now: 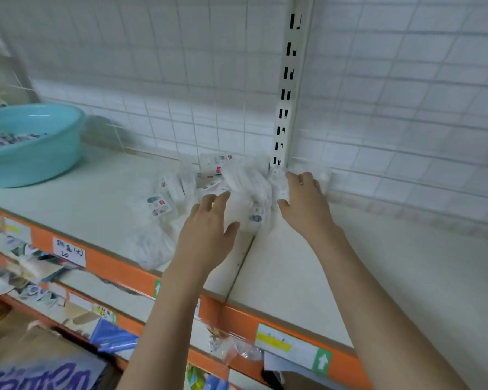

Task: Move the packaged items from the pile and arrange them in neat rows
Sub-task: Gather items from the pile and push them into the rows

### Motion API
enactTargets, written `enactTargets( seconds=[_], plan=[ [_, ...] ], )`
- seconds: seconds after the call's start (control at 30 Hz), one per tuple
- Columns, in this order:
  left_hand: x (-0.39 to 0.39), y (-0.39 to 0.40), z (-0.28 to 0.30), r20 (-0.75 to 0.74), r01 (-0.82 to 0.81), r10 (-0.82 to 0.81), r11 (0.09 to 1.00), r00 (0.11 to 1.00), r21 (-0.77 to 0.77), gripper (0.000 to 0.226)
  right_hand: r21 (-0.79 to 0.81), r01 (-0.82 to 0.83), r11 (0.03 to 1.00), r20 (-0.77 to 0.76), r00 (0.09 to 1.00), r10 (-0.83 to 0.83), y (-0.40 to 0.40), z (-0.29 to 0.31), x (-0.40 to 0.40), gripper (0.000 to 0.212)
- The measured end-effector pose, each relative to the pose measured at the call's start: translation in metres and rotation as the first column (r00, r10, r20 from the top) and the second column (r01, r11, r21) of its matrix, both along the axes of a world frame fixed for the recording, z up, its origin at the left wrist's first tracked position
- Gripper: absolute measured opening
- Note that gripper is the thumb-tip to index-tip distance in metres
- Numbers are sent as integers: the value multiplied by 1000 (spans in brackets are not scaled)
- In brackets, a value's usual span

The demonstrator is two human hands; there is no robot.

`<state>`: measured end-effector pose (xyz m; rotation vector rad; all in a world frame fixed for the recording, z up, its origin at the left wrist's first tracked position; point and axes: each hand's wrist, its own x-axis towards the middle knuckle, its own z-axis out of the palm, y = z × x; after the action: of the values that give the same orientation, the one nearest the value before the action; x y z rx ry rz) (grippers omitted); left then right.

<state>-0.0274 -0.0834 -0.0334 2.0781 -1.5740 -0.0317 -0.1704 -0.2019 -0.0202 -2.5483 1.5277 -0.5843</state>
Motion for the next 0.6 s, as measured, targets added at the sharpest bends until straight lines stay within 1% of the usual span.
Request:
enactTargets(
  seconds=[0.07, 0.13, 0.2, 0.27, 0.37, 0.4, 0.47, 0.53, 0.6],
  plan=[
    [6, -10, 2, -1, 21, -21, 999, 1000, -25, 57, -5, 23, 1000, 44, 999, -23, 0, -6, 3, 47],
    [10, -22, 7, 14, 56, -55, 997, 998, -53, 58, -11, 27, 1000, 137, 990, -26, 3, -9, -1, 40],
    [14, -36, 14, 39, 89, -86, 994, 996, -69, 61, 4, 40, 999, 196, 980, -40, 9, -9, -9, 33],
    [13, -50, 23, 61, 114, -109, 990, 992, -86, 63, 29, 65, 998, 226, 972, -69, 19, -10, -20, 28],
    [9, -67, 35, 100, 135, -125, 985, 987, -103, 64, 40, 84, 996, 259, 962, -91, 32, -14, -37, 29],
    [8, -73, 38, 126, 133, -123, 988, 984, -77, 67, 43, 91, 995, 262, 960, -99, 36, -15, -43, 30],
    [12, -82, 41, 193, 111, -115, 993, 974, 33, 74, 36, 103, 994, 267, 958, -109, 42, -17, -52, 32],
    [20, -89, 41, 238, 98, -131, 984, 962, 147, 72, 25, 116, 993, 274, 954, -118, 46, -20, -58, 30],
    [27, -94, 38, 229, 125, -180, 963, 957, 237, 69, 26, 133, 991, 281, 950, -135, 47, -21, -63, 29]
  ],
)
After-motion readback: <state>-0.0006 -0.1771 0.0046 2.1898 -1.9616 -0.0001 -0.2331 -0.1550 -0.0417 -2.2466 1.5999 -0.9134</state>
